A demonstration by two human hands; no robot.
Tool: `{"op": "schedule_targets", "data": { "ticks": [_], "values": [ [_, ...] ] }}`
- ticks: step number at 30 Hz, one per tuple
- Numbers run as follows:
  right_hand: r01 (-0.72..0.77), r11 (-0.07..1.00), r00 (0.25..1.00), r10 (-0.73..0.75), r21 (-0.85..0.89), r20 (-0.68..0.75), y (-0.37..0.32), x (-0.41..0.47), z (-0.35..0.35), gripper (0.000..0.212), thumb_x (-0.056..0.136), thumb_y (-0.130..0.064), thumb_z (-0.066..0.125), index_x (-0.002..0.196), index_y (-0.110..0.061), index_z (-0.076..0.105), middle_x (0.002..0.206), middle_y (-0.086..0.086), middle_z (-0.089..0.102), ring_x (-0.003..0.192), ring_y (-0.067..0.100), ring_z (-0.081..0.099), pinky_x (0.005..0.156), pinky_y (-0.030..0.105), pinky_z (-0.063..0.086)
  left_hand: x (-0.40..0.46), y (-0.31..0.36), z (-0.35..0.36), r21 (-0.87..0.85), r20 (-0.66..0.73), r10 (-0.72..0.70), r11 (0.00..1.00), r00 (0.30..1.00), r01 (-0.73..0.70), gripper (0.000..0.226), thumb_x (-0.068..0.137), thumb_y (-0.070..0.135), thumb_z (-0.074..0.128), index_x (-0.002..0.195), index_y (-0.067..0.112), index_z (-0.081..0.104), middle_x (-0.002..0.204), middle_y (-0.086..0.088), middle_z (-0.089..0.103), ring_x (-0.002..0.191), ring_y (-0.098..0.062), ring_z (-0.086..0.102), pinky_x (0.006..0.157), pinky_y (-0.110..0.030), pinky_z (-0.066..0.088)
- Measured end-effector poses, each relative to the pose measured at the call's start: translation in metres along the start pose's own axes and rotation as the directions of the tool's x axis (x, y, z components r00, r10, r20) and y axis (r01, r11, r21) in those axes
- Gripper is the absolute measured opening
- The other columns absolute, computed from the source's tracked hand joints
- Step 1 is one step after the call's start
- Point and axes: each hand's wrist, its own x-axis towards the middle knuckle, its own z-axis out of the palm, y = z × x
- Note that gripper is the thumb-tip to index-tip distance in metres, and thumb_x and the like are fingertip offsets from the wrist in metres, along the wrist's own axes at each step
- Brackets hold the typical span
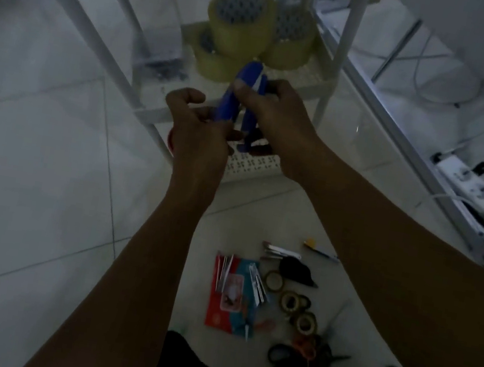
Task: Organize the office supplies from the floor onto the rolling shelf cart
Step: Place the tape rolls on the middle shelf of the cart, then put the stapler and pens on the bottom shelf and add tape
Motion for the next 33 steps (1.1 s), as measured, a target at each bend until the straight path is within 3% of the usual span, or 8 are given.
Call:
{"op": "schedule_targets", "data": {
  "ticks": [5,8,13,16,19,22,26,33],
  "values": [
    [-0.003,0.993,0.999,-0.003,-0.119,-0.053,0.036,-0.004,-0.001,0.069,0.072,-0.039,0.078,0.127,-0.016,0.043,0.111,0.0,0.058,0.088,0.013,0.06,0.072,0.03,0.055,-0.024,-0.042,-0.002,0.029,0.27,-0.054,0.998,0.961,0.047,0.05,0.077,-0.003,0.06,0.116,0.02,0.038,0.12,-0.013,0.058,0.091,-0.03,0.069,0.068,-0.034,0.058],
    [-0.099,0.943,0.995,0.088,-0.317,-0.05,0.078,-0.009,-0.011,0.076,0.072,-0.041,0.076,0.133,-0.014,0.04,0.117,0.003,0.056,0.095,0.02,0.059,0.082,0.037,0.055,-0.028,-0.078,-0.011,0.11,0.336,-0.323,0.946,0.885,0.304,0.032,0.09,0.008,0.05,0.12,0.018,0.046,0.112,-0.009,0.064,0.093,-0.026,0.07,0.075,-0.039,0.058],
    [-0.325,0.673,0.904,0.426,-0.664,-0.01,0.168,-0.031,-0.014,0.088,0.068,-0.047,0.077,0.136,-0.007,0.037,0.124,0.012,0.056,0.105,0.028,0.06,0.085,0.037,0.054,-0.052,-0.178,-0.024,0.647,0.086,-0.635,0.621,0.768,0.442,0.005,0.09,0.012,0.055,0.085,0.012,0.054,0.089,-0.009,0.06,0.079,-0.021,0.058,0.088,-0.046,0.052],
    [-0.342,0.591,0.854,0.519,-0.731,0.02,0.217,-0.051,0.0,0.076,0.075,-0.034,0.074,0.133,-0.002,0.038,0.12,0.015,0.058,0.103,0.029,0.061,0.074,0.034,0.051,-0.077,-0.236,-0.023,0.837,-0.041,-0.572,0.427,0.819,0.341,0.046,0.086,0.024,0.061,0.123,0.002,0.045,0.125,-0.016,0.049,0.114,-0.035,0.048,0.094,-0.045,0.043],
    [-0.303,0.564,0.896,0.443,-0.768,-0.028,0.255,-0.073,0.019,0.052,0.085,-0.019,0.064,0.129,-0.002,0.043,0.122,0.017,0.056,0.104,0.031,0.06,0.079,0.036,0.05,-0.096,-0.252,-0.02,0.865,-0.147,-0.498,0.354,0.855,0.356,0.054,0.081,0.022,0.065,0.127,0.009,0.04,0.128,-0.012,0.042,0.121,-0.035,0.041,0.09,-0.047,0.044],
    [-0.222,0.424,0.959,0.257,-0.878,-0.118,0.278,-0.083,0.036,0.048,0.088,-0.018,0.062,0.13,-0.007,0.041,0.13,0.017,0.049,0.112,0.032,0.052,0.084,0.041,0.046,-0.099,-0.263,-0.026,0.87,-0.136,-0.433,0.379,0.891,0.317,0.049,0.079,0.021,0.068,0.12,0.01,0.042,0.123,-0.014,0.047,0.115,-0.036,0.045,0.084,-0.045,0.046],
    [-0.203,0.306,0.953,0.281,-0.93,-0.115,0.281,-0.078,0.042,0.058,0.088,-0.019,0.061,0.138,-0.004,0.035,0.138,0.019,0.042,0.122,0.035,0.047,0.093,0.045,0.042,-0.094,-0.267,-0.031,0.792,-0.154,-0.432,0.484,0.889,0.372,0.039,0.074,0.011,0.07,0.106,0.003,0.048,0.112,-0.017,0.055,0.102,-0.036,0.056,0.077,-0.039,0.048],
    [-0.099,0.287,0.982,0.182,-0.953,-0.047,0.276,-0.066,0.021,0.052,0.091,-0.01,0.053,0.14,-0.007,0.036,0.154,0.015,0.023,0.139,0.037,0.025,0.111,0.052,0.026,-0.09,-0.264,-0.022,0.683,-0.11,-0.452,0.613,0.885,0.398,0.029,0.073,0.022,0.073,0.091,0.016,0.053,0.095,-0.007,0.064,0.08,-0.023,0.063,0.063,-0.031,0.051]
  ]
}}
